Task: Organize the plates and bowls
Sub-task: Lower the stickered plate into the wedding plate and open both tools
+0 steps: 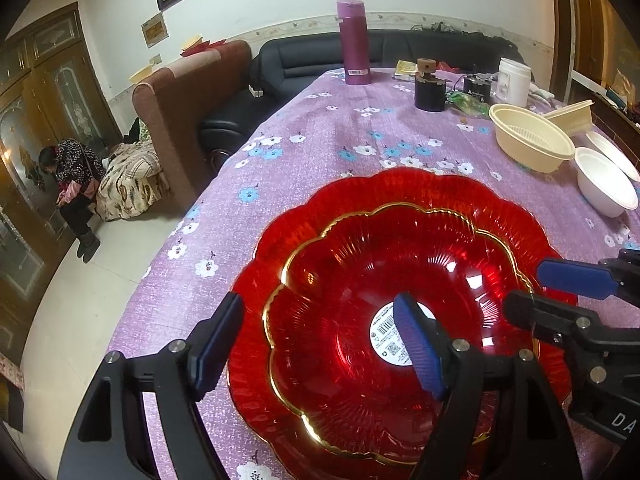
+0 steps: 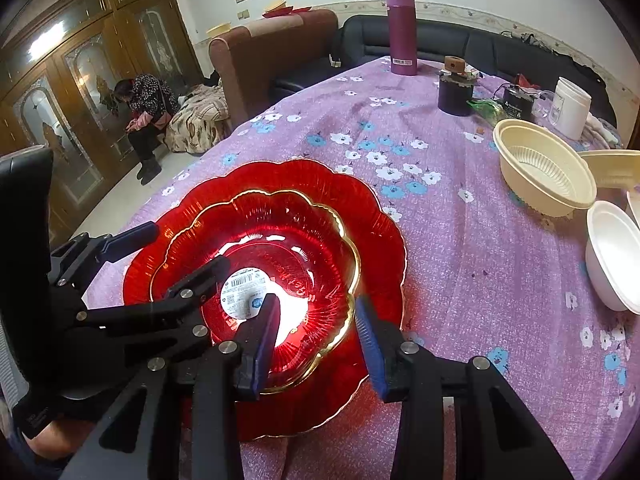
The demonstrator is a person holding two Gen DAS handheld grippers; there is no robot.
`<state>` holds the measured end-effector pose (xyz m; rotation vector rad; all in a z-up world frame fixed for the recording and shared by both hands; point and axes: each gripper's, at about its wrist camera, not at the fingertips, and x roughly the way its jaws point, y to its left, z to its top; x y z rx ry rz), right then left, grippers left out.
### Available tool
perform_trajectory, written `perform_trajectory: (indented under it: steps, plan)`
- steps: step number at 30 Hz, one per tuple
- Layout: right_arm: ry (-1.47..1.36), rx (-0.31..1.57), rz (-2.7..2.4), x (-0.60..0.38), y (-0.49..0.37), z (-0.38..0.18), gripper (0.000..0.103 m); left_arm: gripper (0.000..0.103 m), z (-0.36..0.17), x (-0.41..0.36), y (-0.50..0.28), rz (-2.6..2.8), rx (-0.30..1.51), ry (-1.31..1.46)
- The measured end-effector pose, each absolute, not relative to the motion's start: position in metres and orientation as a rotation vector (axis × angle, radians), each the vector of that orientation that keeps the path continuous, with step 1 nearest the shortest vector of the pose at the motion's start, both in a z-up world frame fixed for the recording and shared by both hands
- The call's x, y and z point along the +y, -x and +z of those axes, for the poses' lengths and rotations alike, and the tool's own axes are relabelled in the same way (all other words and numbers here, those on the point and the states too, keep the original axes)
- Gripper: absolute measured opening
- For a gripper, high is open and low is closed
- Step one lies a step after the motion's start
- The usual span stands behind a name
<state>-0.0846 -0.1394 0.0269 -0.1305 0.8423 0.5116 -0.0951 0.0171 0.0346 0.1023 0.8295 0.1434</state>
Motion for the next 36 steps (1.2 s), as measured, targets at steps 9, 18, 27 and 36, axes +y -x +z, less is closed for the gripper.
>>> perform_trajectory:
  steps: [9,18,27,36]
  plan:
    - [0.106,0.835,0.511,-0.146,0.087,0.03,0.048,0.082,0.039,0.018,0.098,0.174,0.817,-0.122]
    - [0.094,0.83,0.513,-0.15,0.091,0.034,0.048,0.082,0.043,0.027,0.101,0.202,0.813,-0.105]
    - [0.076,0.822,0.517,-0.156,0.093,0.038,0.048,0.082,0.046,0.021,0.102,0.193,0.808,-0.115]
    - [0.046,0.812,0.494,-0.17,0.09,0.043,0.053,0.082,0.051,0.011,0.102,0.18,0.799,-0.121]
